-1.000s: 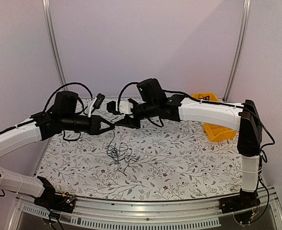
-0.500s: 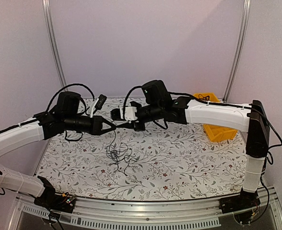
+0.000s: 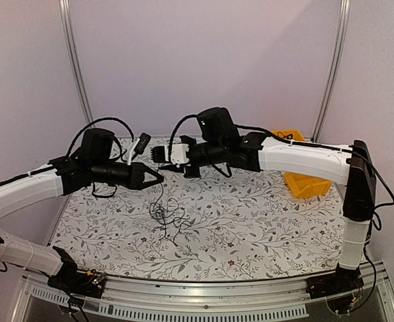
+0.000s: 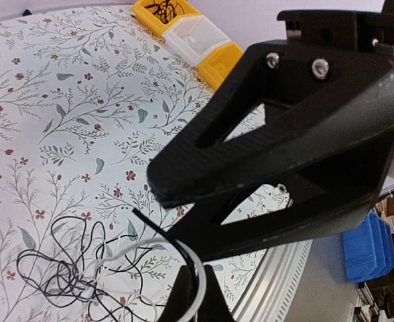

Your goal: Untangle the cables

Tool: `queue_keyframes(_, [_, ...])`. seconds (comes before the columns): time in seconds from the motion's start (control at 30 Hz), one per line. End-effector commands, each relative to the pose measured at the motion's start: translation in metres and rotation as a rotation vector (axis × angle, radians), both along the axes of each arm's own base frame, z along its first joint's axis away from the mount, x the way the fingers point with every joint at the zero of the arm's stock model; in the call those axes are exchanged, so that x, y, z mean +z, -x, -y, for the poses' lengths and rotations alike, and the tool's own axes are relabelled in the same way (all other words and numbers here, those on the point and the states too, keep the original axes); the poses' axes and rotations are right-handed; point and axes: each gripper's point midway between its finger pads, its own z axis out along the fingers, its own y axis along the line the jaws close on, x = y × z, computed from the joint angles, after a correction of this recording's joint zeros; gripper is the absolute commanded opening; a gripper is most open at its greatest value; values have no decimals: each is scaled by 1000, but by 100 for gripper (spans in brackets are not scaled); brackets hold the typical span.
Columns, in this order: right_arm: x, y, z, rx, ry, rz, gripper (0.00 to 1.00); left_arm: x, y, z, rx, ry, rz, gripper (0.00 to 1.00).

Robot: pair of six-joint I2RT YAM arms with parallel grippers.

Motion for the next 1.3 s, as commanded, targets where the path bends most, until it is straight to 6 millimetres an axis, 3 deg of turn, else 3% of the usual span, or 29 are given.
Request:
queue_keyframes(0.0, [-1, 5, -9, 30, -4, 24, 28, 0, 3, 6, -26, 12, 0, 0])
queue_keyframes(0.27, [-15, 14, -5, 86, 52, 43, 26, 3, 1, 6, -19, 18, 6, 0])
queue_keyframes(0.43, [-13, 20, -4, 109, 46, 34, 25, 1, 3, 7, -22, 22, -4, 0])
queue_keyframes(0.6, [-10, 19, -9, 91, 21, -27, 0, 3, 4, 7, -26, 29, -4, 0])
queue_keyframes(0.7, [-11, 8, -14, 16, -6, -118, 0, 5, 7, 5, -29, 30, 0, 0])
queue_keyframes(0.87, [-25, -8, -17, -97, -25, -211, 0, 14, 22, 1, -62, 46, 7, 0])
queue_keyframes(1.07, [-57, -38, -13, -202, -21, -280, 0, 24, 46, -5, -120, 57, -7, 0])
queue_keyframes(1.27, [-93, -39, -8, -216, 27, -379, 0, 64, 23, -26, 52, 40, 168, 0])
